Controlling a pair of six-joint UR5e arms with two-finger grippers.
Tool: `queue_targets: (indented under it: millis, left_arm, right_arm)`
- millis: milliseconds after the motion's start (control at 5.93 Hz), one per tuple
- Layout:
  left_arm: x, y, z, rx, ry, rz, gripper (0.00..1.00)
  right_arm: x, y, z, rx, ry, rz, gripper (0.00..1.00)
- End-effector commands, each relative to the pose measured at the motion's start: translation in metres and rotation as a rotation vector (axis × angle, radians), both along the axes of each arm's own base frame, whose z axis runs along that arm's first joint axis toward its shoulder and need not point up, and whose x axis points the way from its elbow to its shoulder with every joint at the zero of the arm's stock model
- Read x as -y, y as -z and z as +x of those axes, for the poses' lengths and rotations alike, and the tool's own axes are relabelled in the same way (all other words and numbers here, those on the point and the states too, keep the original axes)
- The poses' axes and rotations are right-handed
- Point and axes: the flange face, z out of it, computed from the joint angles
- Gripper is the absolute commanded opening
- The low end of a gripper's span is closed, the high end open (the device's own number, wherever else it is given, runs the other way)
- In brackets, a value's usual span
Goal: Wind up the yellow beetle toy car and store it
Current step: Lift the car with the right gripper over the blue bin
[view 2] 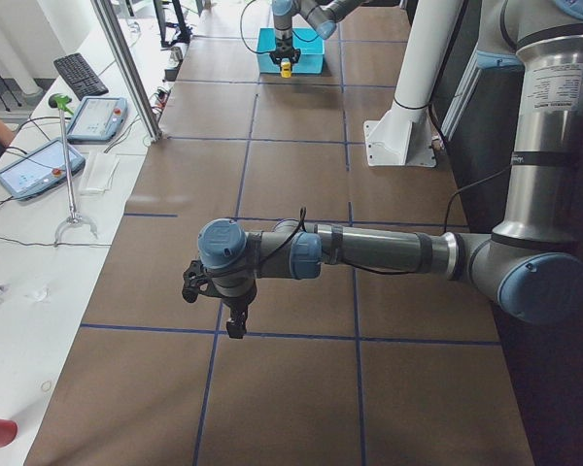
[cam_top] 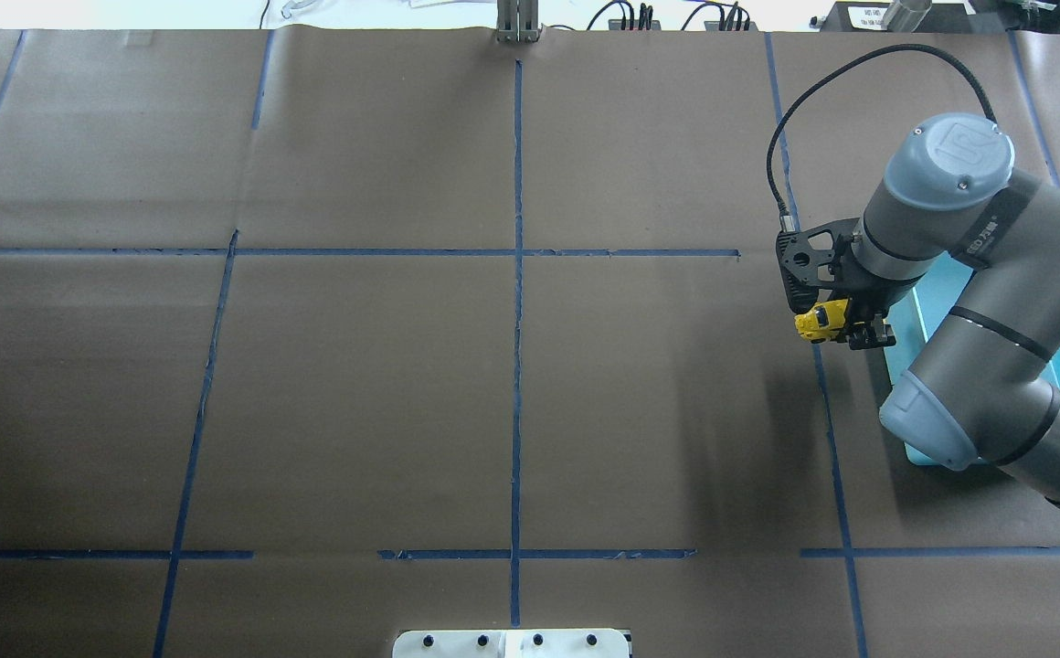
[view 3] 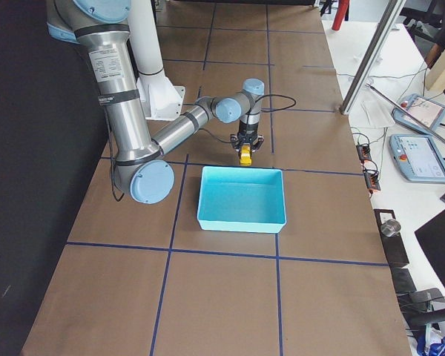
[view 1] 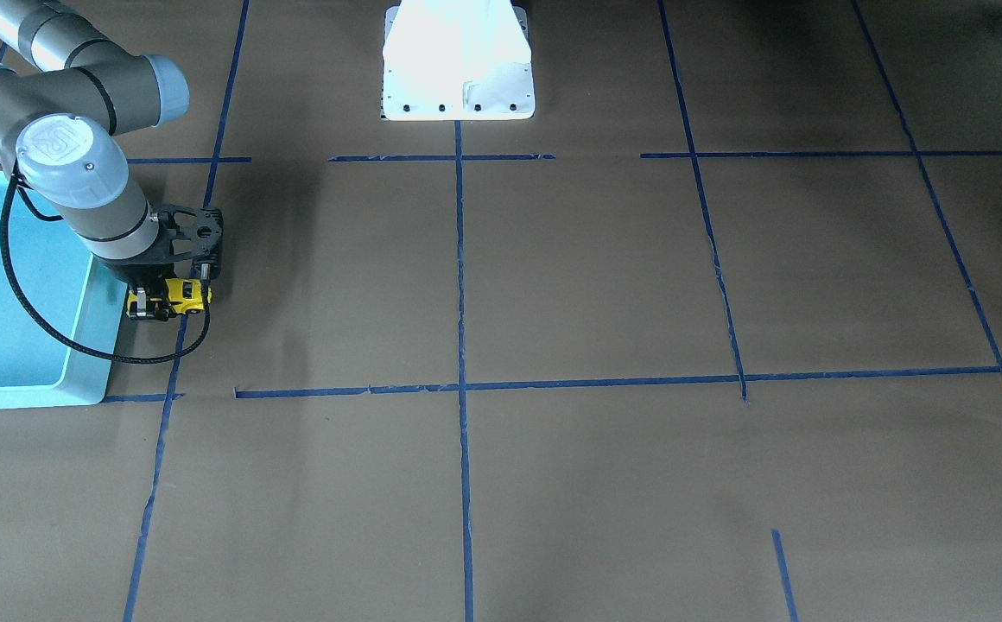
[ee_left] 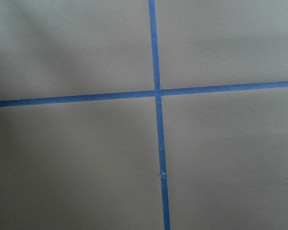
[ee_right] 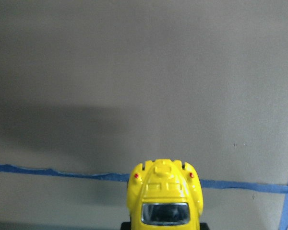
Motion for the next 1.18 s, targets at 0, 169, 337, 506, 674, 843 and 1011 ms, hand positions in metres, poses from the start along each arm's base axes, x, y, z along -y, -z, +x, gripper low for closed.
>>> queue_targets:
  millis: [0, 169, 337, 506, 674, 843, 1011]
  left_arm:
    - [0.000, 0.003, 0.000, 0.001, 0.000, 0.007, 1.00]
    - [0.000, 0.004, 0.000, 0.000, 0.000, 0.007, 1.00]
    - [0.000, 0.003, 0.000, 0.001, 0.000, 0.007, 1.00]
    - [0.000, 0.003, 0.000, 0.003, 0.000, 0.007, 1.00]
    - [0.000, 0.003, 0.000, 0.003, 0.000, 0.007, 1.00]
    - [0.000, 0.003, 0.000, 0.003, 0.000, 0.007, 1.00]
    - [0.000, 0.003, 0.000, 0.001, 0.000, 0.007, 1.00]
  right_arm:
    - [-0.015, 0.027, 0.042, -0.026, -0.024, -0.021, 0.01]
    - [-0.022, -0.004, 0.064, -0.050, -0.020, -0.053, 0.02]
    - [-0.023, -0.024, 0.082, -0.057, 0.006, -0.058, 0.02]
    - [-0.025, -0.049, 0.105, -0.066, 0.039, -0.038, 0.02]
    - [-0.040, -0.081, 0.116, -0.066, 0.054, -0.030, 0.02]
    - [-0.052, -0.119, 0.125, -0.034, 0.048, 0.009, 0.02]
    - [-0.053, -0.137, 0.124, -0.024, 0.049, 0.020, 0.02]
